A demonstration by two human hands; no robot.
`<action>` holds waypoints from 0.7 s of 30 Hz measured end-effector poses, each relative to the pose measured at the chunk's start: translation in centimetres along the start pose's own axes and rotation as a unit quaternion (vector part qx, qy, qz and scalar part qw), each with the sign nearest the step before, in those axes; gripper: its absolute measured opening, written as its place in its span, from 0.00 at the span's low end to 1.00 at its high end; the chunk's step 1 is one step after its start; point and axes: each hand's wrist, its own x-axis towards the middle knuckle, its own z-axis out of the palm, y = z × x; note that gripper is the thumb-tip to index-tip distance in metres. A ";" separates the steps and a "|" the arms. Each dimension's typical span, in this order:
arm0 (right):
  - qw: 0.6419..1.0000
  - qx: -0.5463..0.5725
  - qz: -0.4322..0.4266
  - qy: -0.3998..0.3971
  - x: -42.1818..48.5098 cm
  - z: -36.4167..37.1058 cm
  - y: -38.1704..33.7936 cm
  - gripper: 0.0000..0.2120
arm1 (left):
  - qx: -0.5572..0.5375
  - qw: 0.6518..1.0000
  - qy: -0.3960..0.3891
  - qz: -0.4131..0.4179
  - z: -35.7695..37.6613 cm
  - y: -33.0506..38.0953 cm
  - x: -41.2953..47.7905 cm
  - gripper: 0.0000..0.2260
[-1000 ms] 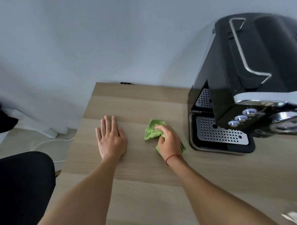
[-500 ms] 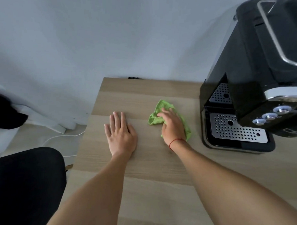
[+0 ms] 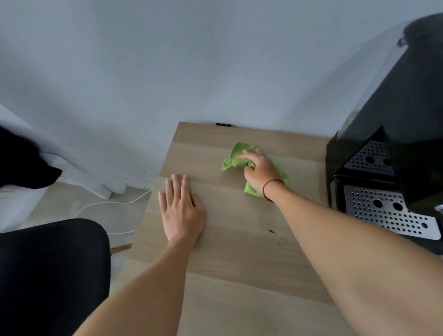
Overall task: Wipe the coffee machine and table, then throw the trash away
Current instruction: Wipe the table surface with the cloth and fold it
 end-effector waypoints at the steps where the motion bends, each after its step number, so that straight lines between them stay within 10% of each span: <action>1: 1.000 -0.004 -0.001 0.003 0.0 1.0 -0.3 0.21 | 0.003 1.000 0.001 -0.002 0.1 -0.1 0.1 0.24; 21: 0.995 0.059 0.023 -0.077 -12.2 -0.3 0.7 0.17 | -0.008 0.996 -0.084 0.011 -2.1 -0.5 -6.9 0.23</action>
